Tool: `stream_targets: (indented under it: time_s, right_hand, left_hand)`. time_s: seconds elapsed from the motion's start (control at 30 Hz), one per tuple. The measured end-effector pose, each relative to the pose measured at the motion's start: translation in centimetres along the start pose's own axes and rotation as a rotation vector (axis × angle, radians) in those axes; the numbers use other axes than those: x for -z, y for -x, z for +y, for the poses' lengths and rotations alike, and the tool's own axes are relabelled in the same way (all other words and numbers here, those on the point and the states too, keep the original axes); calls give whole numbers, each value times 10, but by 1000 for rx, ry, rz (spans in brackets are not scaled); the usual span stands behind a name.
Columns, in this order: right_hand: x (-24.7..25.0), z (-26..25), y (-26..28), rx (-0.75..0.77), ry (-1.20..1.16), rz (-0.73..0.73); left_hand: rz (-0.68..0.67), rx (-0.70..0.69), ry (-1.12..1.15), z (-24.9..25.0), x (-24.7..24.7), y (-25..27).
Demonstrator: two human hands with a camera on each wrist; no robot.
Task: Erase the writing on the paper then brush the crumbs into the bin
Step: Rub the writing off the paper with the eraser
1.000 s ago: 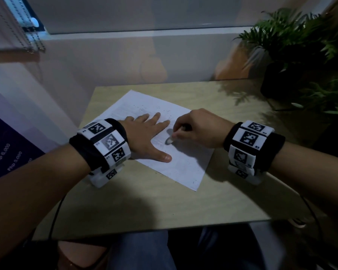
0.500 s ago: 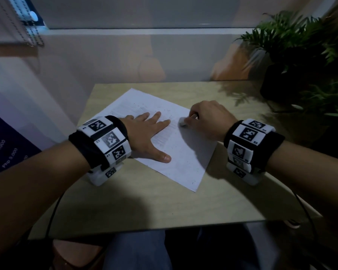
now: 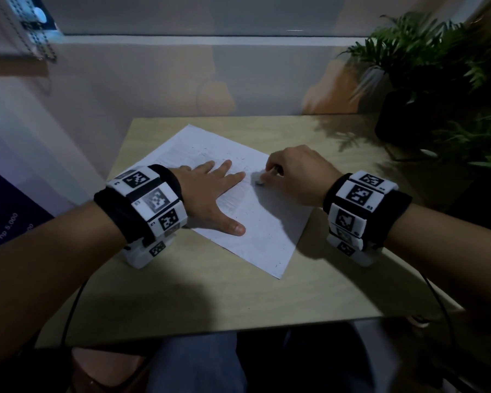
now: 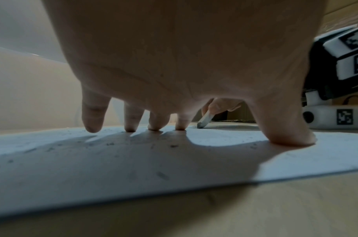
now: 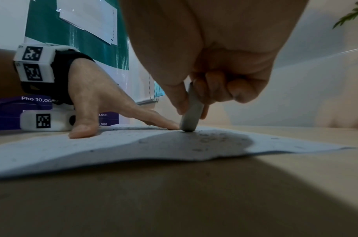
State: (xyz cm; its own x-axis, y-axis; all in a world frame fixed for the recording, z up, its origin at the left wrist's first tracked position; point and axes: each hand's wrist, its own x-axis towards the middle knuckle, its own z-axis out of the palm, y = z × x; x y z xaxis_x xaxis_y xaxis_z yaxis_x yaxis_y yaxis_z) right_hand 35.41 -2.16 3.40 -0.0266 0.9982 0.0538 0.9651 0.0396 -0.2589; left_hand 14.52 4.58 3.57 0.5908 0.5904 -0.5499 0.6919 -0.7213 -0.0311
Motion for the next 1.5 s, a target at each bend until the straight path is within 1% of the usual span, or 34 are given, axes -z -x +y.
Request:
stream_targets:
  time_s: [0.07, 0.1, 0.17, 0.27, 0.33, 0.4, 0.47, 0.5, 0.57, 0.67, 0.7, 0.77, 0.83, 0.87, 0.93, 1.03, 1.07, 1.13, 1.2, 1.23, 1.3, 1.4, 1.43, 1.5]
  right_hand:
    - [2, -6, 7, 104, -46, -62]
    - [3, -7, 8, 121, -69, -89]
    - [3, -2, 5, 85, -76, -93]
    - [2, 9, -4, -58, 5, -7]
    - [-1, 8, -4, -76, 54, 15]
    - [-2, 3, 1, 18, 46, -5]
    - [0, -2, 6, 126, -16, -42]
    - [1, -3, 7, 143, -39, -55]
    - [1, 0, 3, 91, -31, -32]
    - [-1, 9, -4, -66, 55, 30]
    - [-2, 10, -3, -78, 74, 33]
    - [-2, 7, 0, -17, 68, 8]
    - [1, 1, 6, 80, -2, -42]
    - [3, 0, 7, 101, -35, -62]
    - [4, 1, 5, 65, -50, -63]
    - [0, 11, -2, -86, 59, -2]
    - [0, 12, -2, -107, 94, 6]
    - [0, 11, 1, -55, 108, -12]
    - [4, 7, 9, 54, 20, -66]
    - [6, 5, 13, 83, -39, -100]
    - [7, 7, 15, 67, -68, -112]
    - [5, 18, 8, -47, 66, -21]
    - [4, 18, 8, -60, 102, -9]
    - [4, 13, 10, 0, 121, -22]
  left_hand:
    - [3, -5, -4, 0, 0, 0]
    - [4, -5, -4, 1, 0, 0]
    - [1, -4, -2, 1, 0, 0]
    - [-9, -8, 4, 1, 1, 0]
    - [-17, -11, 10, 0, 2, 1]
    - [-23, -23, 12, 1, 2, 1]
    - [-21, -39, 6, 2, 1, 0]
    - [-17, -43, 2, 1, 0, 0]
    - [-10, -46, -3, 0, 0, -1]
    - [-18, -45, -1, 1, 2, 0]
    - [-23, -44, 2, 1, 3, 1]
    - [-26, -43, 6, 3, 4, 2]
    - [-23, -42, 6, 4, 4, 2]
    - [-23, -39, 9, 4, 5, 2]
    - [-23, -37, 13, 4, 5, 2]
    - [-19, -39, 17, 3, 3, 2]
    - [-20, -39, 19, 2, 2, 2]
    - [-21, -40, 19, 1, 2, 2]
    - [-22, -43, 18, 2, 2, 1]
    - [-19, -44, 18, 2, 2, 1]
    - [-19, -41, 23, 2, 2, 2]
    - [-29, -40, 25, 3, 3, 3]
    - [-31, -42, 25, 3, 3, 3]
    - [-35, -43, 23, 3, 4, 3]
